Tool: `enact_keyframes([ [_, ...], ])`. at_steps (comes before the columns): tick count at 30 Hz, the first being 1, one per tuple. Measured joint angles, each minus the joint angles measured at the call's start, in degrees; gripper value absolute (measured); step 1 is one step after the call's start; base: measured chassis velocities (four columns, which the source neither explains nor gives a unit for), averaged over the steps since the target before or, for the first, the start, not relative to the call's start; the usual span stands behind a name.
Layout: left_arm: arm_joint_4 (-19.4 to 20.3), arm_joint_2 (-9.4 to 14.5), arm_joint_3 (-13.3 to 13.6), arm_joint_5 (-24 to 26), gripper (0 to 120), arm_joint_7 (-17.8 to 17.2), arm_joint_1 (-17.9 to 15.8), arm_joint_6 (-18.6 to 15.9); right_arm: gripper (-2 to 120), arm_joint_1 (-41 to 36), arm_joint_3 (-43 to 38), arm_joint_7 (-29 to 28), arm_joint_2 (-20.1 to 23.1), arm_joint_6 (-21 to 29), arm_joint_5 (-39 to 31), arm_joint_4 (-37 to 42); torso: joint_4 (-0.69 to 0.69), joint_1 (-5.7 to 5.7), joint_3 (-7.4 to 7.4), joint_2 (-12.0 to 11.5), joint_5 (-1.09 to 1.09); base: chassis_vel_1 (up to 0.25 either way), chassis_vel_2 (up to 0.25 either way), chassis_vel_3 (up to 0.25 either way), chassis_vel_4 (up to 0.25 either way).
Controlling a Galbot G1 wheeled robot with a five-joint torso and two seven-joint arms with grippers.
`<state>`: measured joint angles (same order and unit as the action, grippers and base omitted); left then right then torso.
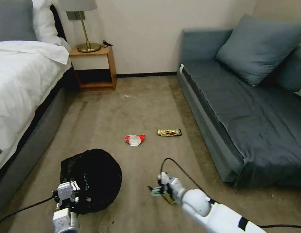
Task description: Pick up the trash bin, then pick up the garbage on the floor and place it into the trash bin.
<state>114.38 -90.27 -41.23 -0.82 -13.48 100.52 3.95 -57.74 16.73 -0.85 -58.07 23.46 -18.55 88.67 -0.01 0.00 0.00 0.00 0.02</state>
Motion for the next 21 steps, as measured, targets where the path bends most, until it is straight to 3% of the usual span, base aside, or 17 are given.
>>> enact_keyframes([
  [6,0.02,-0.34,0.34,-0.65,5,-0.03,0.38,0.25,100,-2.26,-4.04,2.02,0.49,5.33,0.35,-2.07,0.0,0.0,0.0,-0.01,-0.01,0.0,0.0,0.0,0.0],
  [17,0.12,-0.21,0.36,-1.27,5,-0.03,1.21,1.53,100,-4.52,-8.45,6.53,-0.29,6.68,2.33,-5.54,0.01,0.0,0.0,0.0,-0.02,0.0,0.0,0.0,0.0],
  [21,0.3,0.04,0.33,-1.27,5,-0.03,1.43,1.66,85,-4.94,-9.6,8.04,-0.96,6.51,3.31,-7.02,0.01,0.0,0.0,-0.01,-0.02,0.0,0.0,0.0,0.0],
])
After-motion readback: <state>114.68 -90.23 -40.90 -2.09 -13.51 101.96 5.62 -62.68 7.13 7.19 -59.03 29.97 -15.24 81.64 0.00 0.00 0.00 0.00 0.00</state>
